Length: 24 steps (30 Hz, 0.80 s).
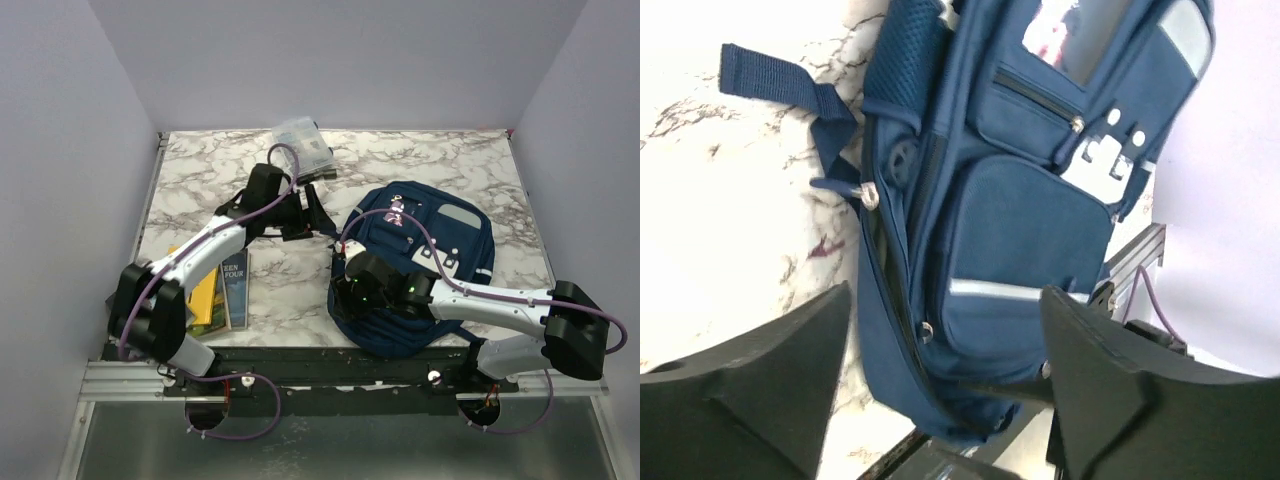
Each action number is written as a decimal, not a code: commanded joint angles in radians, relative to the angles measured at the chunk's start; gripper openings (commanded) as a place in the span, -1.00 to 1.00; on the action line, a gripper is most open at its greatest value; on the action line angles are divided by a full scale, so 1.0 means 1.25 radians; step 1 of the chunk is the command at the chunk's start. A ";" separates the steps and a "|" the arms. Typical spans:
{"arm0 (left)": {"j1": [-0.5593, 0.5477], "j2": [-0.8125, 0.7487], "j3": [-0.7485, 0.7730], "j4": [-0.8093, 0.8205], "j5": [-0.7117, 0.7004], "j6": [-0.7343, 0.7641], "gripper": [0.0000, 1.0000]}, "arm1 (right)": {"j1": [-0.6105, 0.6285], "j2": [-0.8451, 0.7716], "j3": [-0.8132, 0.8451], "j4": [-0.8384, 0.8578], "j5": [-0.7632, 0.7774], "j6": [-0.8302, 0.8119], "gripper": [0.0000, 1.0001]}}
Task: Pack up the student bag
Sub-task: Unzip the student bag at the center of the board.
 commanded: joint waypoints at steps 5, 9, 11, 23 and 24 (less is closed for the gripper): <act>-0.122 -0.473 -0.256 -0.147 -0.181 -0.121 0.71 | 0.001 -0.113 0.053 -0.129 -0.034 0.055 0.43; -0.235 -0.666 -0.386 -0.156 -0.300 -0.318 0.81 | -0.005 -0.194 0.033 -0.179 0.006 0.104 0.54; -0.275 -0.720 -0.453 -0.116 -0.317 -0.394 0.86 | -0.006 -0.241 0.003 -0.178 0.010 0.120 0.52; -0.405 -0.566 -0.380 -0.199 -0.449 -0.352 0.91 | -0.009 -0.293 -0.087 -0.137 0.021 0.168 0.65; -0.380 -0.559 -0.349 -0.241 -0.449 -0.298 0.93 | -0.009 -0.290 -0.091 -0.118 0.012 0.179 0.68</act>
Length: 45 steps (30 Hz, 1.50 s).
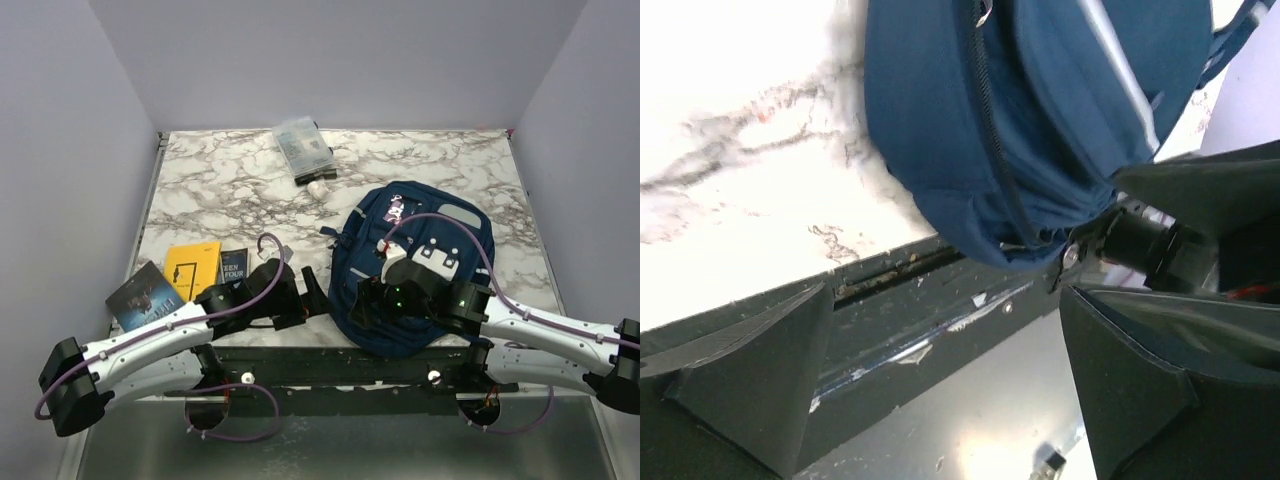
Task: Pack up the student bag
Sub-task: Unzip the student bag at the center of the board, then move the book to the center of the board.
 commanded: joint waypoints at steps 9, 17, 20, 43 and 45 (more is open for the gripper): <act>0.569 0.015 0.255 -0.409 -0.162 0.319 0.97 | -0.003 0.083 -0.015 0.188 -0.008 0.126 0.73; 1.005 0.011 0.241 -0.328 -0.272 0.259 0.97 | -0.003 0.206 0.098 0.145 -0.036 0.078 0.72; 1.075 -0.006 0.203 -0.290 -0.321 0.222 0.97 | -0.003 0.212 0.116 0.140 -0.056 0.065 0.73; 1.086 0.111 -0.197 0.120 0.224 -0.131 0.97 | -0.003 0.139 0.114 0.113 -0.023 -0.005 0.74; 1.042 0.135 -0.229 0.176 0.231 -0.190 0.97 | -0.003 0.140 0.126 0.115 -0.024 -0.006 0.73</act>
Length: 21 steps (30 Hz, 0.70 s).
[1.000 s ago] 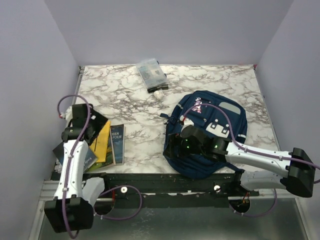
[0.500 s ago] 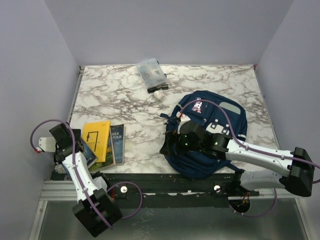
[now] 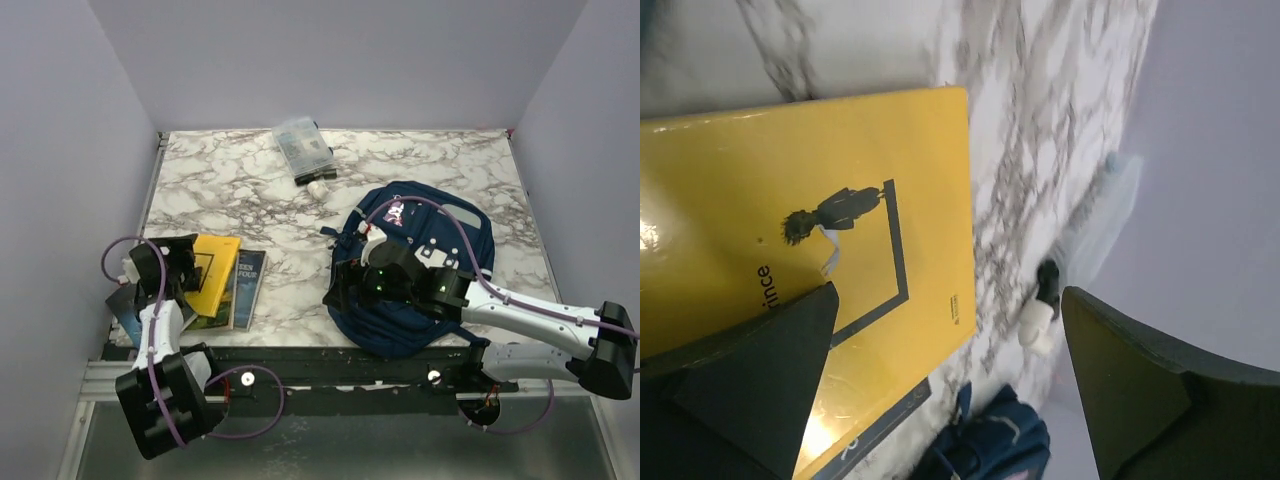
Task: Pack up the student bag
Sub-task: Move the book to the center of the board.
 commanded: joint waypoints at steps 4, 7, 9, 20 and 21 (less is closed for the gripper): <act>-0.202 0.062 -0.056 -0.049 0.078 -0.094 0.97 | -0.003 0.005 0.014 0.020 0.011 -0.017 0.74; -0.292 0.005 0.040 -0.139 -0.019 0.005 0.97 | -0.003 0.019 0.008 0.033 0.005 -0.019 0.74; -0.335 -0.010 0.115 -0.235 -0.054 0.071 0.97 | -0.003 0.038 0.001 0.048 0.002 -0.021 0.74; -0.092 -0.215 0.189 -0.490 -0.379 0.329 0.97 | -0.003 0.065 0.017 0.099 -0.076 -0.035 0.75; -0.025 -0.222 0.186 -0.489 -0.374 0.341 0.97 | -0.003 0.064 0.018 0.097 -0.081 -0.039 0.75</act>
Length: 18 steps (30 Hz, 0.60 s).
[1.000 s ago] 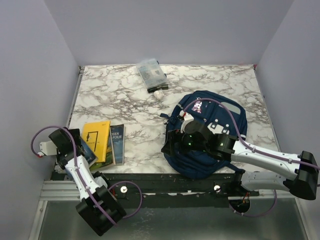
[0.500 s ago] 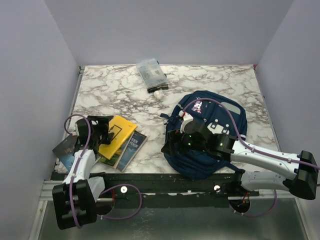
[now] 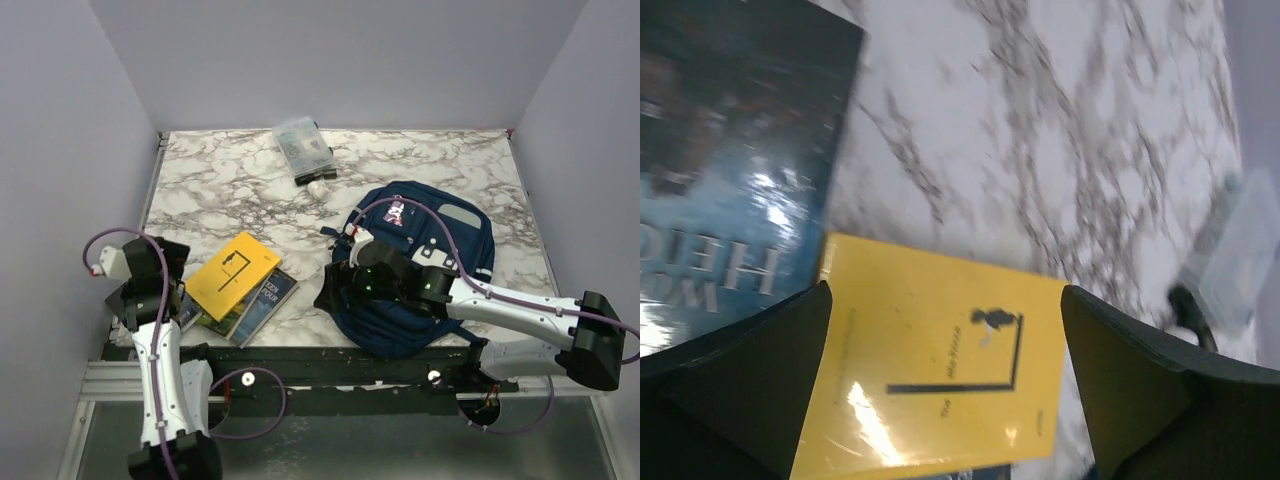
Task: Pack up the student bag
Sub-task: Move the book to the center of the board.
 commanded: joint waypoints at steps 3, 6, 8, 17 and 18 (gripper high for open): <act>0.343 -0.044 -0.028 -0.074 -0.110 0.143 0.97 | -0.003 -0.025 0.023 0.010 -0.054 -0.032 0.75; 0.459 -0.037 -0.039 -0.061 -0.085 0.122 0.97 | -0.003 -0.043 0.016 0.010 -0.062 -0.042 0.76; 0.534 -0.045 -0.072 -0.041 -0.059 0.093 0.97 | -0.003 -0.050 0.016 0.009 -0.066 -0.052 0.75; 0.621 -0.130 -0.157 0.023 -0.117 0.069 0.97 | -0.003 -0.067 0.048 -0.035 -0.077 -0.099 0.77; 0.633 -0.128 -0.175 0.022 -0.104 0.039 0.97 | -0.003 -0.069 0.048 -0.039 -0.079 -0.104 0.77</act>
